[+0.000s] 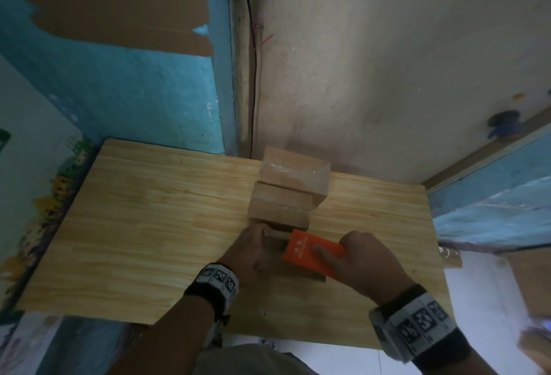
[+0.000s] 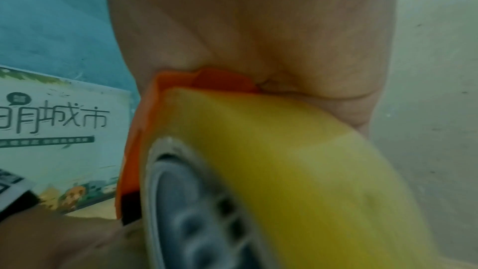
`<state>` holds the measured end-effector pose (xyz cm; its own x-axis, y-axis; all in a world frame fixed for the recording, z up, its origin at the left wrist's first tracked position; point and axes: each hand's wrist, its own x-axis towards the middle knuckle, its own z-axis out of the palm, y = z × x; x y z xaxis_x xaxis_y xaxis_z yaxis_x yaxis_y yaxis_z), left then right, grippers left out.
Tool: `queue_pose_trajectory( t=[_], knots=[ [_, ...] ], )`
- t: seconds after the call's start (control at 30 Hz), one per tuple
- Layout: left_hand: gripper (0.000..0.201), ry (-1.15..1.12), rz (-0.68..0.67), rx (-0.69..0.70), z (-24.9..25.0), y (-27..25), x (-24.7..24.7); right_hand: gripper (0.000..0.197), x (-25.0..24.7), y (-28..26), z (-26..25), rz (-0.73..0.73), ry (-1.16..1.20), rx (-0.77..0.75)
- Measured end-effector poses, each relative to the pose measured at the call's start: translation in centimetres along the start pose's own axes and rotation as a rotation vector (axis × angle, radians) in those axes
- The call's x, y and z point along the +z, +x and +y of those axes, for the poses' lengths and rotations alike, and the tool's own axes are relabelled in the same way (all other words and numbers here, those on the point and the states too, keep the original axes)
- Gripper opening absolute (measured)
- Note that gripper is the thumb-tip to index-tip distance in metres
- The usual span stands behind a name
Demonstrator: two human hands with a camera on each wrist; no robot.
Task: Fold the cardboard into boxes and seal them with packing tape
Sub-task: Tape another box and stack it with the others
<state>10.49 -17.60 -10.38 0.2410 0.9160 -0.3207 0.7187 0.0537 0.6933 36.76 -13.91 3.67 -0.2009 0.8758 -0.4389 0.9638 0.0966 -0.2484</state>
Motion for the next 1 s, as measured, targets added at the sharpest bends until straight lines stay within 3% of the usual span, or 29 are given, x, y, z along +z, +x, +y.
queue_pose_trajectory(
  t=[0.1,0.17,0.33,0.5,0.67,0.87,1.0],
  knots=[
    [0.106,-0.041,0.01,0.019,-0.4,-0.2,-1.2,0.072,-2.3,-0.3,3.7,-0.02,0.033,0.059],
    [0.104,-0.094,-0.01,0.037,0.1,-0.2,-1.8,0.081,-2.9,-0.7,5.4,-0.058,0.068,0.071],
    [0.097,-0.15,-0.066,0.035,0.7,-0.1,-2.4,0.078,-1.4,-0.5,5.8,-0.141,0.095,0.077],
    [0.12,-0.108,-0.066,0.019,0.3,-0.2,-2.4,0.076,-0.7,-0.7,6.4,-0.167,0.174,0.072],
    [0.109,-0.051,-0.092,0.104,-0.4,-0.4,-1.9,0.088,-1.3,-1.5,6.5,-0.113,0.178,-0.02],
    [0.113,-0.023,-0.088,0.075,-0.6,-0.3,-1.8,0.087,-2.4,-1.8,5.7,-0.038,0.185,-0.174],
    [0.113,0.157,-0.088,0.043,-0.2,-0.5,-2.2,0.093,-2.9,-1.5,5.2,-0.019,0.153,-0.212]
  ],
)
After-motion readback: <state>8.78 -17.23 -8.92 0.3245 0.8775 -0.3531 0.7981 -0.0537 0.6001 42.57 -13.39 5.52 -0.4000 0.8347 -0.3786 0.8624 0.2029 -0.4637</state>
